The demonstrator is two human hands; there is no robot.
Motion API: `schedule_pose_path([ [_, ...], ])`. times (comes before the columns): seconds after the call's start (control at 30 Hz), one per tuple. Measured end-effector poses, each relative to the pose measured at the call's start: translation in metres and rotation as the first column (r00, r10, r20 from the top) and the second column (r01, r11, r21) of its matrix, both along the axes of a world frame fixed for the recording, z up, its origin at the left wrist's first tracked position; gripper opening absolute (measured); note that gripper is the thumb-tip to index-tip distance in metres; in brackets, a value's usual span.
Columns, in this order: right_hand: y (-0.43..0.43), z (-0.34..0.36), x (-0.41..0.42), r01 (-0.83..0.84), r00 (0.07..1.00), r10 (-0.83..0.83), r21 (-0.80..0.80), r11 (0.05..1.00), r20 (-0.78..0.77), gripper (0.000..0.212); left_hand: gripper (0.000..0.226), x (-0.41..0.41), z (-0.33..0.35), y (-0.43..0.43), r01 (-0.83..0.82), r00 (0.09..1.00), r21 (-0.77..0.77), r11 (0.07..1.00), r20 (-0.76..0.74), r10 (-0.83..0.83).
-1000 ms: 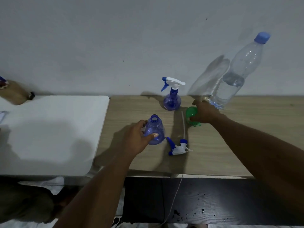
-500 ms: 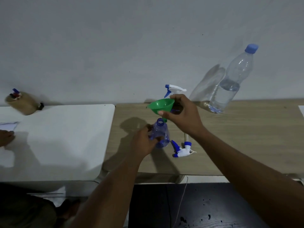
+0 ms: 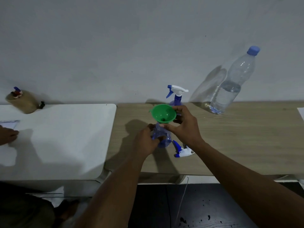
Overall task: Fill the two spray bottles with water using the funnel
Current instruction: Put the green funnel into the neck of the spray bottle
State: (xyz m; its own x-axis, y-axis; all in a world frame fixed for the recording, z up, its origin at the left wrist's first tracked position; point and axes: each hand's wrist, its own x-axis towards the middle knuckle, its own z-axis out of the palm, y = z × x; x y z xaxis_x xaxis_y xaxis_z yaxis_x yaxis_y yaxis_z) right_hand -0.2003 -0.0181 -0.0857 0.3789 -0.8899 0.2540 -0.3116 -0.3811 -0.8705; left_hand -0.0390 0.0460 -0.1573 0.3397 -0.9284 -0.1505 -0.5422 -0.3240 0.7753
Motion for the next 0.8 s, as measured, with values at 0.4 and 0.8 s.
schedule_pose_path([
  [0.4, -0.003, 0.005, -0.014, -0.056, 0.996, 0.053, -0.035, 0.998, -0.079, 0.094, 0.052, -0.004, 0.001, 0.003, -0.001, 0.999, 0.030, 1.000, -0.032, 0.002],
  [0.8, -0.062, -0.001, -0.102, 0.353, 0.931, -0.350, 0.015, 0.936, -0.106, 0.080, 0.103, -0.017, 0.016, 0.014, -0.133, 0.988, 0.019, 0.991, -0.078, 0.134],
])
